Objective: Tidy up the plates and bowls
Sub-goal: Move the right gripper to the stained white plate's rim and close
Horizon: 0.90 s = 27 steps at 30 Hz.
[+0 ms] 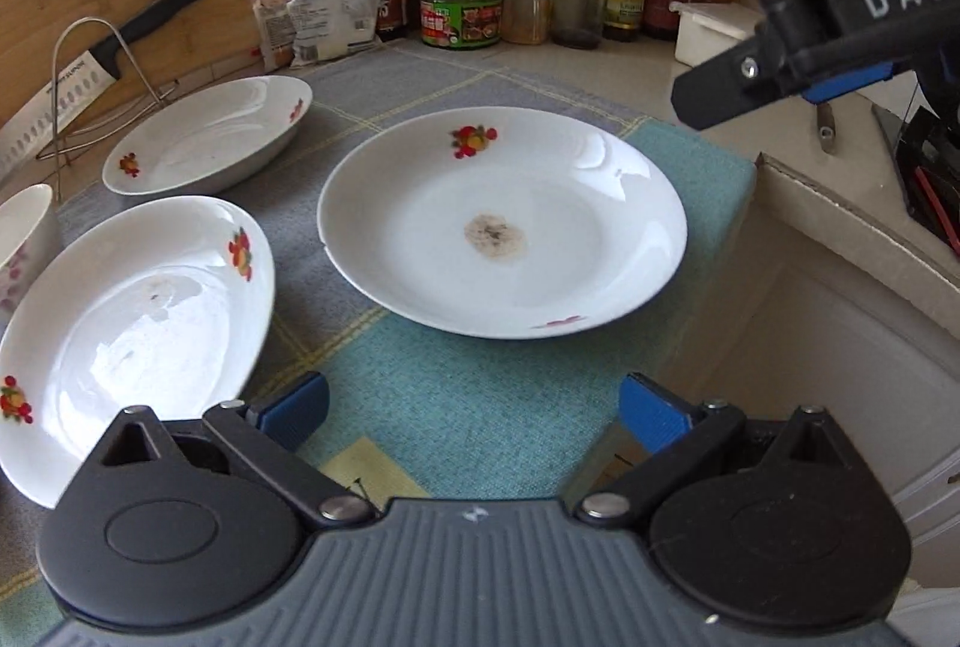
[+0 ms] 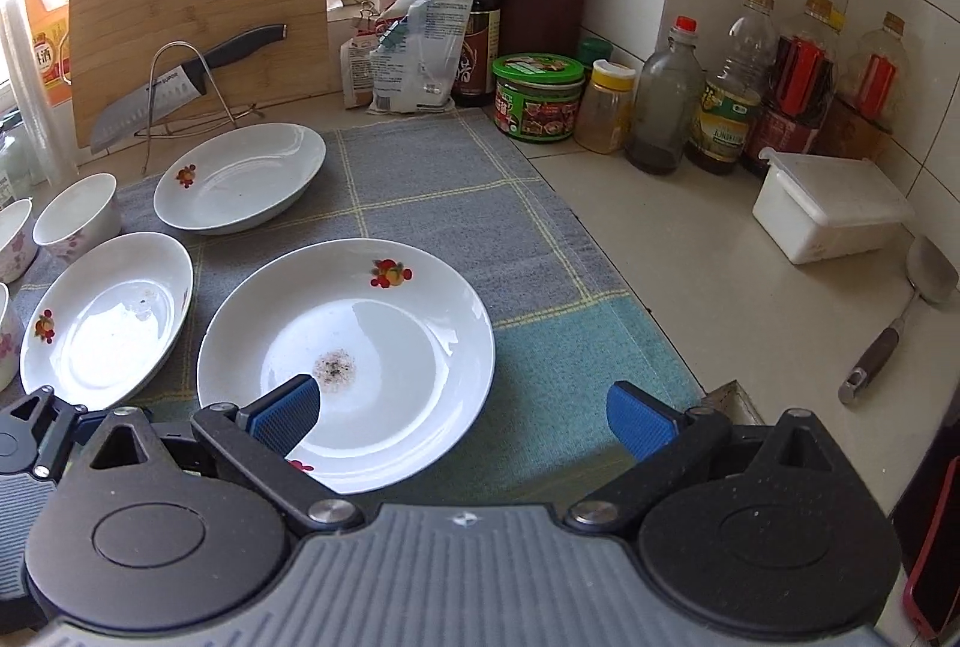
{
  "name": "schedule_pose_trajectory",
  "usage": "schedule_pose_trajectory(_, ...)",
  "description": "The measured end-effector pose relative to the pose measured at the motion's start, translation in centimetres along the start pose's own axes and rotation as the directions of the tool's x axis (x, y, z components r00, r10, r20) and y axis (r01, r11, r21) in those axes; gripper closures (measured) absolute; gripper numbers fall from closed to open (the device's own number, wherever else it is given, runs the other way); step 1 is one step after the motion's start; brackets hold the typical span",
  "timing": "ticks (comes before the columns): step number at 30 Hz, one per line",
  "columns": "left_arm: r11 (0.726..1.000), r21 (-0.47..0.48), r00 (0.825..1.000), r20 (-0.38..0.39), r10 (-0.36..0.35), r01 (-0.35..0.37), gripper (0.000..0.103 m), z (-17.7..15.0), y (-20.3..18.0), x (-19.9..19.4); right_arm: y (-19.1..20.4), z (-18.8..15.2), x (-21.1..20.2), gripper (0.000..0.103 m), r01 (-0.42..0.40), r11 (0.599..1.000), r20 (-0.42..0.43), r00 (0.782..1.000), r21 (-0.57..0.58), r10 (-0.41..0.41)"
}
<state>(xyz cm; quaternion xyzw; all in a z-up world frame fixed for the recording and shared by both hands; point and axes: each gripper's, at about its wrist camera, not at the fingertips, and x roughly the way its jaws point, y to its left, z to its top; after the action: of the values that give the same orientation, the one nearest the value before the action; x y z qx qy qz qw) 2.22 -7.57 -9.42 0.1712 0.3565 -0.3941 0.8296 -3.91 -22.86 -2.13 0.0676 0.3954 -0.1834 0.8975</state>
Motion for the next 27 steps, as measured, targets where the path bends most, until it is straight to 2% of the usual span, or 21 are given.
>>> schedule_pose_trajectory(6,1.0,-0.009,1.0,-0.02,0.004,-0.004,0.001,0.1,-0.4,1.8,-0.7,0.3,1.3,0.0,0.002,1.0,-0.021,1.0,-0.028,-0.003)
schedule_pose_trajectory(18,0.999,-0.024,0.999,-0.044,0.025,-0.026,0.0,2.1,-0.2,3.6,-2.4,2.3,6.8,0.0,-0.146,0.984,-0.088,0.987,-0.101,0.138)
schedule_pose_trajectory(23,0.999,-0.024,0.999,0.026,0.029,-0.028,0.0,1.1,-0.5,3.2,-2.6,3.3,9.2,0.0,-0.265,0.953,-0.111,0.962,-0.147,0.25)
schedule_pose_trajectory(25,0.999,-0.02,0.998,0.063,0.028,-0.027,0.0,0.6,-0.5,3.0,-2.7,3.7,10.1,0.0,-0.33,0.93,-0.124,0.942,-0.163,0.313)
schedule_pose_trajectory(27,0.999,-0.019,0.997,0.066,0.027,-0.026,0.0,0.6,-0.5,3.0,-2.6,4.0,11.1,0.0,-0.4,0.9,-0.144,0.914,-0.173,0.379)
